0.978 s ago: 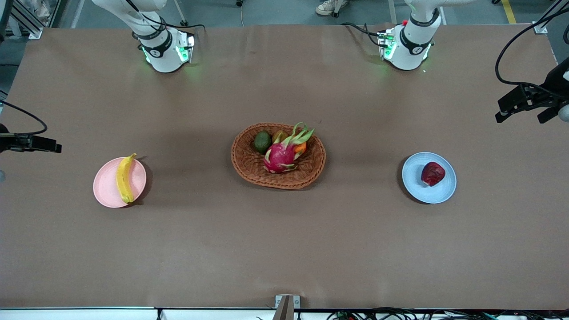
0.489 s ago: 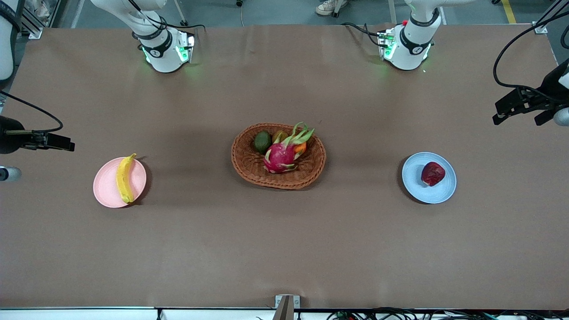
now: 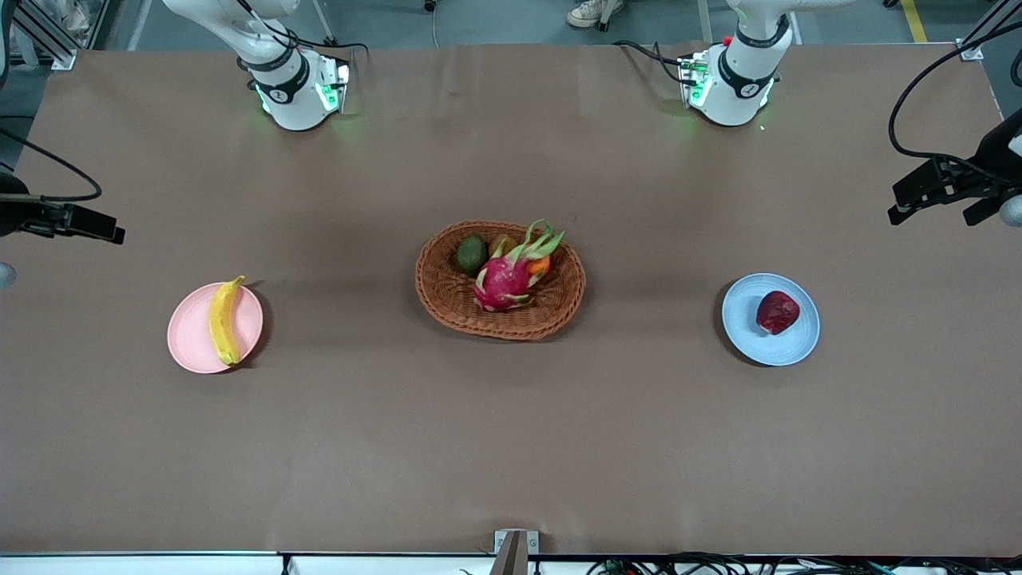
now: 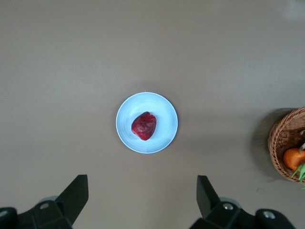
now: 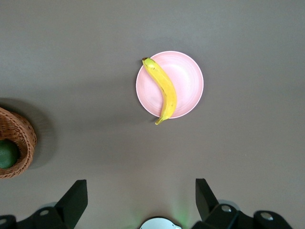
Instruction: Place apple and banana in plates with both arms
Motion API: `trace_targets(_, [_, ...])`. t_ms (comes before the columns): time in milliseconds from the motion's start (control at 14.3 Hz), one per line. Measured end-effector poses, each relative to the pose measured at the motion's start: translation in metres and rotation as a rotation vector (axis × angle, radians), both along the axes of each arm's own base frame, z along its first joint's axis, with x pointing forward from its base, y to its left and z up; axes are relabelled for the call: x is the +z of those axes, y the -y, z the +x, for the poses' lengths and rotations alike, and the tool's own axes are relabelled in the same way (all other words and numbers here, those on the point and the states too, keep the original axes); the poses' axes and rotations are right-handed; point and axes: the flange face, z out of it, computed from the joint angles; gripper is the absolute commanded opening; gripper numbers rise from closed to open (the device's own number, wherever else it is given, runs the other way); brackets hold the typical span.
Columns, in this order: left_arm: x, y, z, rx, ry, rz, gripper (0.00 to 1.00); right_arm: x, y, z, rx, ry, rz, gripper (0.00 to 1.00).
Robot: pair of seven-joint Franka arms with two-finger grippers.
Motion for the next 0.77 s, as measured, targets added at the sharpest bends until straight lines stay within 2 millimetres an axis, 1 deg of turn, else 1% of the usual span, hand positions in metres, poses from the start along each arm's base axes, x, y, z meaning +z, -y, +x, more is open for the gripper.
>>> trace_targets(280, [0.000,0.000,0.000,0.000,0.001,0.000,1.00,0.010,0.003,-0.041,0.031,0.034,0.009,1.00])
trace_targets(489, [0.000,0.000,0.000,0.000,0.001,0.000,1.00,0.021,0.009,-0.060,0.053,0.047,0.015,1.00])
trace_targets(769, [0.001,0.000,0.000,0.001,0.001,0.000,1.00,0.036,0.008,-0.080,0.056,0.049,0.019,1.00])
